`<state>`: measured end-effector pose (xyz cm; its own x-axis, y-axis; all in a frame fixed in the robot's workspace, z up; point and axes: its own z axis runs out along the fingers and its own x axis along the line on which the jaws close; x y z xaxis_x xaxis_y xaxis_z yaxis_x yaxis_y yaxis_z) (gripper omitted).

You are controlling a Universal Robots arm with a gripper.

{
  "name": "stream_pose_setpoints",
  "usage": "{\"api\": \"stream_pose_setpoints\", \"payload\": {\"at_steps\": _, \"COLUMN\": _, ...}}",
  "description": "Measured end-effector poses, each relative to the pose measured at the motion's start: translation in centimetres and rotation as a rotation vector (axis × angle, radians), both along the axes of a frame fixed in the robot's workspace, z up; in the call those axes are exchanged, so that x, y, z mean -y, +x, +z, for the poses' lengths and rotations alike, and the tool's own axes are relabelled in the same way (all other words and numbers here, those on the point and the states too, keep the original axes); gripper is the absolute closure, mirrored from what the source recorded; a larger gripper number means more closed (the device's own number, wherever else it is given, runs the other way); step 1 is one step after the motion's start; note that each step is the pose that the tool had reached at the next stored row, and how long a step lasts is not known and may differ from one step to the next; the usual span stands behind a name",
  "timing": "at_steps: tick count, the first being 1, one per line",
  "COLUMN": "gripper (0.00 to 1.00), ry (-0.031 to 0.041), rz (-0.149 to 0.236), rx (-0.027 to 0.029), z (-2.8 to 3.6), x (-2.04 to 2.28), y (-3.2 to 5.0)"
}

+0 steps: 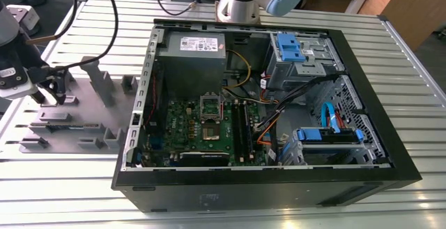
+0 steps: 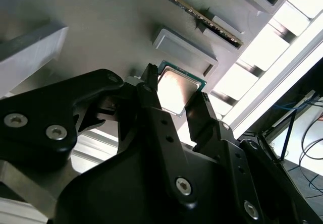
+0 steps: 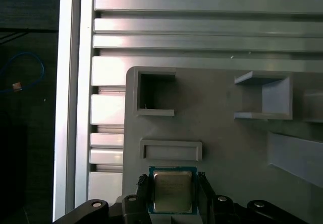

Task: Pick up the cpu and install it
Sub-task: 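Pick up the cpu and move it towards the insertion slot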

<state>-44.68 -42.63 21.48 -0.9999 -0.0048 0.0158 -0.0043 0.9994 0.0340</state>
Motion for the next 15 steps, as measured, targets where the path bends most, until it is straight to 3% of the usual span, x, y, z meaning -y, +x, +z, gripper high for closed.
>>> {"api": "stream_pose_setpoints", "payload": {"at_steps": 10, "gripper": 0.53, "ry": 0.0012, "rz": 0.0, "rx": -0.0001, "z": 0.84, "x": 0.0, "y": -0.01}}
{"api": "stream_pose_setpoints", "payload": {"at_steps": 11, "gripper": 0.53, "ry": 0.0014, "rz": 0.0, "rx": -0.0001, "z": 1.43, "x": 0.0, "y": -0.01}}
{"api": "stream_pose_setpoints", "payload": {"at_steps": 15, "gripper": 0.53, "ry": 0.0015, "rz": 0.0, "rx": -0.0002, "z": 2.2, "x": 0.0, "y": 0.0}}
